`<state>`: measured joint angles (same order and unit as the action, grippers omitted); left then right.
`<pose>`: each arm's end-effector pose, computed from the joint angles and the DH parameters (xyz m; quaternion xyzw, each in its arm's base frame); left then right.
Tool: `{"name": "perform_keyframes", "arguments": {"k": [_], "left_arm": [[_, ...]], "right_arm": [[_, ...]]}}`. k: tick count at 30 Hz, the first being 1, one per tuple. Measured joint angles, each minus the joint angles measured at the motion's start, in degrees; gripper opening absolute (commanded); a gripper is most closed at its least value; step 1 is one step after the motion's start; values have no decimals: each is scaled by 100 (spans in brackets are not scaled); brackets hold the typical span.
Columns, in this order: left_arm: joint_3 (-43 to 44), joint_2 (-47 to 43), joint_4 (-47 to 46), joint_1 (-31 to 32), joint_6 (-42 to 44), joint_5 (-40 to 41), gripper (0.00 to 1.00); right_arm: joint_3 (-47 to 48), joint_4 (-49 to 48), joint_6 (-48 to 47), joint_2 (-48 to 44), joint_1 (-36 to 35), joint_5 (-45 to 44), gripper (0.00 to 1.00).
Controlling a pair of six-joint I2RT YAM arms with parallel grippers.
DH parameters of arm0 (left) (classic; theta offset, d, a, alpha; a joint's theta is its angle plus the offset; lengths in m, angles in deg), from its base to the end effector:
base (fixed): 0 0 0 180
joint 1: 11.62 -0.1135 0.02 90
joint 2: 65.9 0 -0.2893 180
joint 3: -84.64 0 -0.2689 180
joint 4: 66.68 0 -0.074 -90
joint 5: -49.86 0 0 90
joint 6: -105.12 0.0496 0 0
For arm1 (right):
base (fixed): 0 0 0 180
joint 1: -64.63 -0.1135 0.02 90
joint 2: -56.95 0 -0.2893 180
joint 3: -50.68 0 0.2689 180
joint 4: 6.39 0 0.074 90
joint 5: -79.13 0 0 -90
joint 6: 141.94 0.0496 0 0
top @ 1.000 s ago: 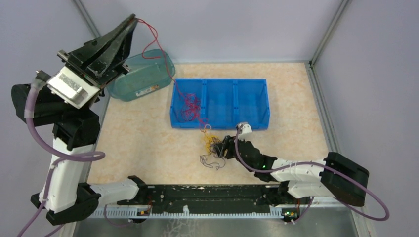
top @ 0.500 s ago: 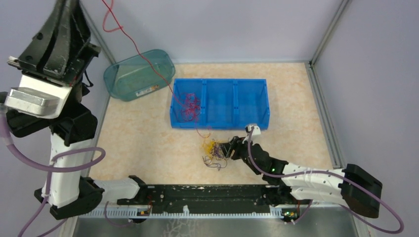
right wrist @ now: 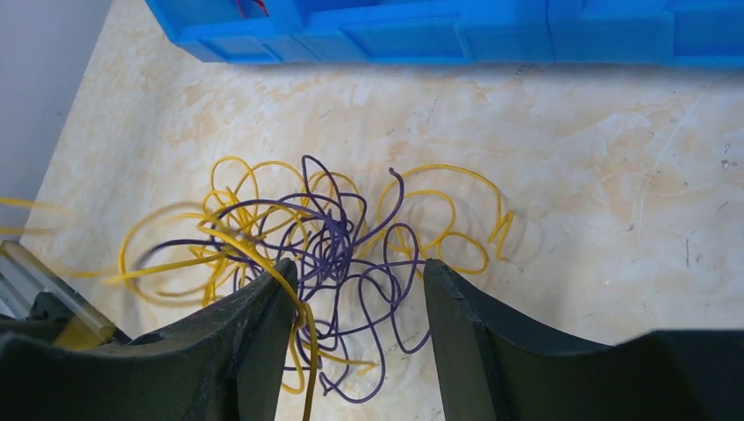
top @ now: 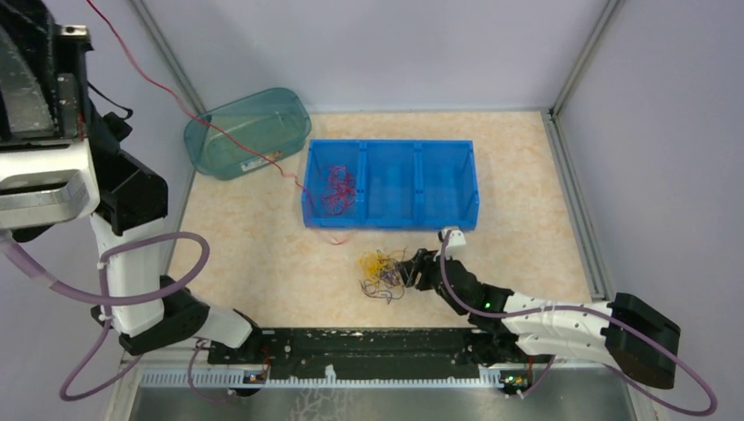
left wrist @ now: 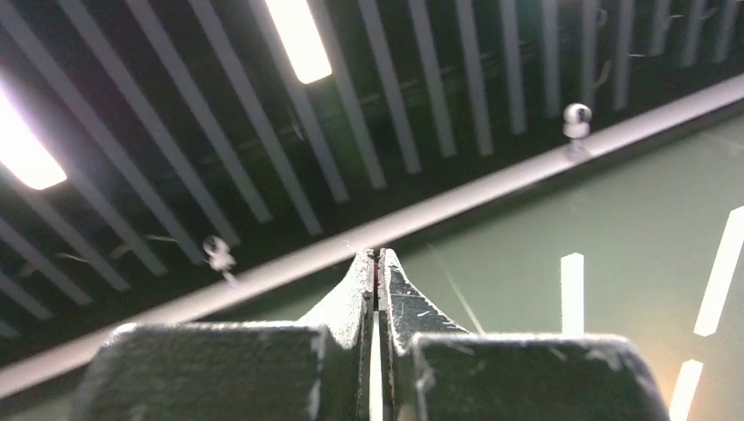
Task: Untangle the cables
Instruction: Untie the cable.
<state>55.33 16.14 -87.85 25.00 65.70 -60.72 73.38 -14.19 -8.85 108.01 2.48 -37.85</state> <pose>0.0524 -0.0606 0.7709 0.1304 -0.1221 0.1193 0.9767 0.1065 0.1535 0.1693 -0.0013 0.8102 0.3237 0.4886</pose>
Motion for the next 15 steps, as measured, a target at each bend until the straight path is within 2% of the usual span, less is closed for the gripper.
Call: {"name": "perform_keyframes", "arguments": {"k": [3,5,11,15], "left_arm": [[525,247,-144,0,422,-168,0],[505,203,-227,0,671,-291,0],[122,-142,-48,0,927,-407,0],[-743,-684,573,0,916,-354,0]], "right_arm": [[-2,118,26,-15,0,-28,56],[-13,173,52,-68,0,-46,56],[-96,339,118,-284,0,-136,56],[-66,411,79,-345,0,-149,56]]}}
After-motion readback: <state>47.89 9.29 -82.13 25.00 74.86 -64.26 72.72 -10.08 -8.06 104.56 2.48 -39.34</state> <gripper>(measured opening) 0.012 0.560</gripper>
